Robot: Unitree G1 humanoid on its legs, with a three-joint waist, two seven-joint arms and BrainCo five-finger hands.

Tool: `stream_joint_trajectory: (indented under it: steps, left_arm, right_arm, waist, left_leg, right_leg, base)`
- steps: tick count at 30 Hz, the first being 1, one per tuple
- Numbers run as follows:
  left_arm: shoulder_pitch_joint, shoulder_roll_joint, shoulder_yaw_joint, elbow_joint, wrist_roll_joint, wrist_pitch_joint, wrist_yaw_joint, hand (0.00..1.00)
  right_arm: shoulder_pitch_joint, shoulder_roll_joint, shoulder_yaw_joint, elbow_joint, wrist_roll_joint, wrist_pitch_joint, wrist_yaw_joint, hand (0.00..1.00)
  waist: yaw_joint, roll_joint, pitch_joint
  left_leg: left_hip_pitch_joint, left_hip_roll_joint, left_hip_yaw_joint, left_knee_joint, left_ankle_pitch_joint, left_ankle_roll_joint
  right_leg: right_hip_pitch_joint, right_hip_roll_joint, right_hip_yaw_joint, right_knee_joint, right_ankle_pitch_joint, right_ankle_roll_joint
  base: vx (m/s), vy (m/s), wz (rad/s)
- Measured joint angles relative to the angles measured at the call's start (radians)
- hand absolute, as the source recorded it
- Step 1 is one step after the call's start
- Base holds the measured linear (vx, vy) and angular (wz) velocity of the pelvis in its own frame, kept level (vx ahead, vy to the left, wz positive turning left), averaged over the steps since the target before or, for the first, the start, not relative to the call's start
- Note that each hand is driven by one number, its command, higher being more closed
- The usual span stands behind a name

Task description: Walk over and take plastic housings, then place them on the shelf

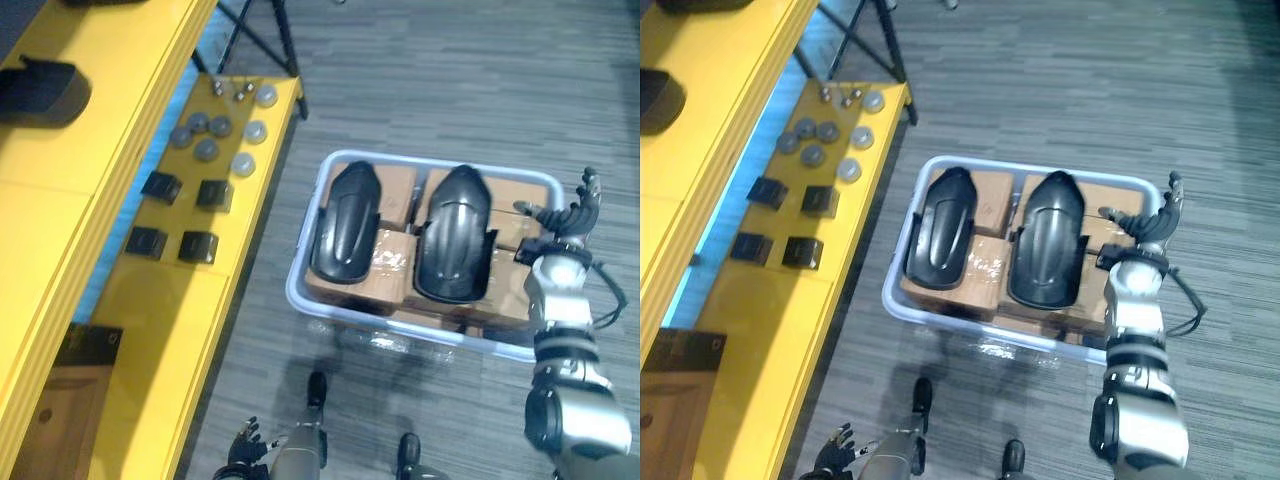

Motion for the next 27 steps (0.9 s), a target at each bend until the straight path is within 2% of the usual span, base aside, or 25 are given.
stream_joint_trajectory:
  steps: [1, 3, 6, 11, 14, 15, 16, 21, 27]
  left_arm:
    - [-0.014, 0.004, -0.02, 0.012, -0.001, -0.005, 0.008, 0.0]
    - [-0.033, 0.011, -0.03, 0.035, -0.018, -0.007, 0.013, 0.0]
    - [-0.063, 0.017, -0.034, 0.073, -0.02, -0.006, 0.022, 0.0]
    - [-0.1, 0.034, -0.067, 0.116, -0.029, -0.005, 0.039, 0.0]
    - [-0.122, 0.039, -0.089, 0.143, -0.038, -0.006, 0.054, 0.0]
    - [-0.133, 0.042, -0.102, 0.151, -0.04, -0.009, 0.064, 0.0]
    - [-0.138, 0.043, -0.105, 0.151, -0.041, -0.013, 0.075, 0.0]
    - [-0.165, 0.042, -0.137, 0.15, -0.068, -0.024, 0.102, 0.0]
    - [-0.202, 0.027, -0.183, 0.14, -0.112, -0.035, 0.102, 0.0]
  right_arm:
    - [-0.049, -0.021, 0.019, 0.094, 0.012, 0.005, 0.003, 0.0]
    - [-0.092, -0.028, 0.019, 0.174, 0.029, 0.017, 0.006, 0.0]
    - [-0.102, -0.043, 0.02, 0.219, 0.058, 0.037, 0.022, 0.0]
    - [-0.102, -0.058, 0.067, 0.258, 0.065, 0.044, 0.056, 0.0]
    - [-0.101, -0.053, 0.095, 0.286, 0.051, 0.056, 0.061, 0.0]
    - [-0.102, -0.045, 0.095, 0.292, 0.015, 0.065, 0.053, 0.0]
    - [-0.103, -0.034, 0.095, 0.292, -0.02, 0.07, 0.045, 1.0]
    - [-0.126, -0.025, 0.094, 0.34, -0.111, 0.102, 0.005, 1.0]
    - [-0.207, -0.098, 0.116, 0.455, -0.136, 0.129, 0.02, 1.0]
  waist:
    - [0.009, 0.001, 0.001]
    - [0.014, 0.001, 0.001]
    - [0.026, 0.001, 0.006]
    - [0.031, -0.001, 0.013]
    - [0.031, -0.002, 0.016]
    - [0.032, -0.003, 0.017]
    - [0.034, -0.007, 0.019]
    - [0.025, -0.016, 0.025]
    - [0.03, -0.016, 0.025]
  left_leg:
    - [-0.021, -0.006, -0.011, 0.01, 0.0, 0.0]
    - [-0.05, -0.01, -0.021, 0.026, -0.001, 0.002]
    - [-0.083, -0.011, -0.023, 0.043, -0.002, 0.002]
    - [-0.114, -0.008, -0.01, 0.054, 0.001, 0.005]
    - [-0.115, -0.008, 0.002, 0.052, 0.006, 0.008]
    - [-0.115, -0.006, 0.009, 0.043, 0.013, 0.01]
    - [-0.115, -0.004, 0.019, 0.028, 0.021, 0.011]
    - [-0.117, -0.005, 0.019, -0.041, 0.073, 0.011]
    - [-0.178, -0.011, -0.009, -0.077, 0.115, 0.012]
  right_leg:
    - [-0.016, -0.002, 0.0, 0.014, -0.008, 0.01]
    - [-0.037, -0.004, 0.001, 0.023, -0.011, 0.014]
    - [-0.074, -0.005, 0.003, 0.047, -0.013, 0.016]
    - [-0.106, -0.006, 0.011, 0.046, -0.015, 0.015]
    - [-0.112, -0.006, 0.032, 0.041, -0.02, 0.019]
    - [-0.119, -0.005, 0.035, 0.039, -0.02, 0.019]
    - [-0.13, -0.006, 0.038, 0.037, -0.02, 0.019]
    - [-0.146, -0.006, 0.034, 0.008, -0.02, 0.018]
    - [-0.213, -0.006, 0.012, 0.014, -0.017, 0.015]
  base:
    - [-0.07, 0.034, 0.22]
    - [-0.07, 0.029, 0.15]
    - [-0.07, 0.024, -0.02]
    - [-0.09, 0.005, -0.12]
    - [-0.07, -0.007, -0.14]
    - [-0.05, -0.009, -0.17]
    - [-0.05, -0.01, -0.17]
    - [-0.04, -0.008, -0.01]
    - [-0.04, 0.01, 0.11]
